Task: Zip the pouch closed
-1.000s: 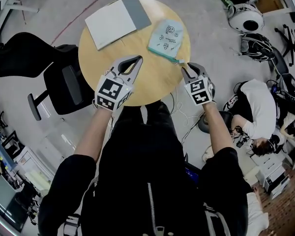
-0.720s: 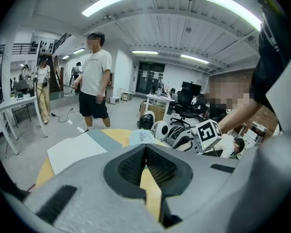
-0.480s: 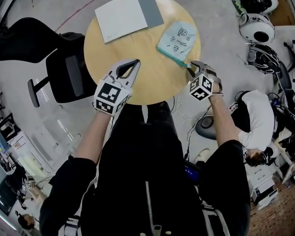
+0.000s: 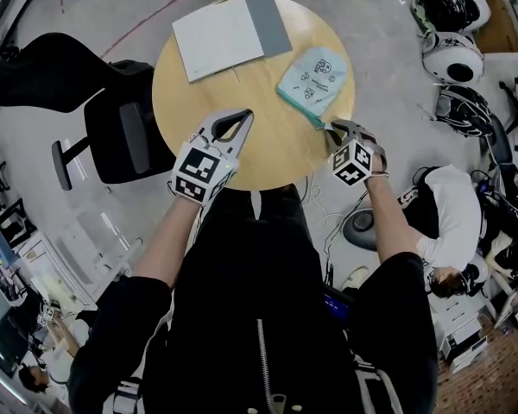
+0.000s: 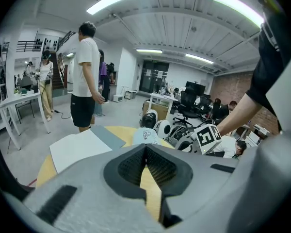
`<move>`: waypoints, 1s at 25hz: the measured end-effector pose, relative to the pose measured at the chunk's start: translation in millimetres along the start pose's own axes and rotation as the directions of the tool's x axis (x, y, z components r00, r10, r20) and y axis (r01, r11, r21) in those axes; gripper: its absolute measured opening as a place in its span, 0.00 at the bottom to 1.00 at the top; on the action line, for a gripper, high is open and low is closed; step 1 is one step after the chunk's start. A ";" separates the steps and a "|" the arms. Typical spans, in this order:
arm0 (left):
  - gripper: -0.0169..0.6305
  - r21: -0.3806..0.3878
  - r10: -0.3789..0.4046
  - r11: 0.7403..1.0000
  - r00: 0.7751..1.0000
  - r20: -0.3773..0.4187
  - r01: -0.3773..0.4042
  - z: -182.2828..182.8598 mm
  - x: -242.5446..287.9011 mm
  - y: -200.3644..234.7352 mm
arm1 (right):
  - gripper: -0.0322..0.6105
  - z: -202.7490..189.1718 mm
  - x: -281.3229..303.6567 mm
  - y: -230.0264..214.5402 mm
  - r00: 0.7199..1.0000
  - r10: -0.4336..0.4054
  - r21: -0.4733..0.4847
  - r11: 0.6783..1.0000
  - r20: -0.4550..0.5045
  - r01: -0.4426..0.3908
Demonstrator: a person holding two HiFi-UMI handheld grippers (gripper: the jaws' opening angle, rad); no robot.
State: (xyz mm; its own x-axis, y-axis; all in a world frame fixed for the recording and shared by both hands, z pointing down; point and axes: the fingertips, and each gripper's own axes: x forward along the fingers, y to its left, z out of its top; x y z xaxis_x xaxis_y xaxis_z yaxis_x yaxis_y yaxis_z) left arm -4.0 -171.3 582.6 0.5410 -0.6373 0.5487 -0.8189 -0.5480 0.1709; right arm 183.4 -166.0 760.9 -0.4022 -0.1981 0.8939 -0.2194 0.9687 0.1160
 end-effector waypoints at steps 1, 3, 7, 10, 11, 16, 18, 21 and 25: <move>0.02 0.002 -0.004 1.000 1.000 -0.001 0.004 0.6 0.6 -1.6 | 0.20 2.0 0.4 2.2 1.000 0.006 0.005 1.000 0.005 -0.006; 0.02 0.007 -0.008 1.000 1.000 0.000 0.008 2.7 0.5 -3.3 | 0.23 4.3 2.5 5.2 1.000 0.011 -0.001 1.000 0.002 -0.011; 0.02 0.010 -0.010 1.000 1.000 0.000 0.010 1.4 -5.2 -1.5 | 0.09 4.2 5.7 9.7 1.000 0.013 -0.011 1.000 -0.025 -0.013; 0.02 0.009 -0.010 1.000 1.000 -0.003 0.010 -2.8 -9.4 3.0 | 0.08 7.3 2.5 13.3 0.999 0.028 0.031 0.999 -0.019 -0.027; 0.02 0.008 -0.010 1.000 1.000 -0.003 0.010 -3.8 -10.6 4.2 | 0.08 9.5 0.4 14.3 0.999 0.031 0.049 0.998 -0.010 -0.030; 0.02 0.016 -0.020 1.000 1.000 0.009 0.020 -3.9 -17.5 5.4 | 0.07 28.3 -17.5 14.1 0.999 0.019 0.148 0.989 0.045 -0.025; 0.02 0.024 -0.028 0.999 0.999 0.016 0.028 -1.5 -19.2 5.3 | 0.07 38.9 -27.5 12.8 0.998 0.016 0.176 0.984 0.066 -0.028; 0.02 0.040 -0.041 0.998 0.999 0.026 0.040 2.9 -22.1 5.6 | 0.07 55.6 -43.0 9.0 0.996 0.008 0.208 0.978 0.091 -0.027; 0.02 0.069 -0.054 0.996 0.998 0.043 0.051 11.7 -28.2 8.3 | 0.07 84.8 -65.7 0.8 0.989 -0.023 0.237 0.971 0.148 -0.013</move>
State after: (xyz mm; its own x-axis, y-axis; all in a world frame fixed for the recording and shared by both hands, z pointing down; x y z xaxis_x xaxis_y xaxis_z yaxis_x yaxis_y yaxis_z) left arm -23.8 -164.3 559.0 0.5926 -0.6293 0.5028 -0.7748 -0.6161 0.1420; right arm 134.3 -164.9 665.5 -0.5242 -0.2400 0.8171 -0.4188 0.9081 -0.0019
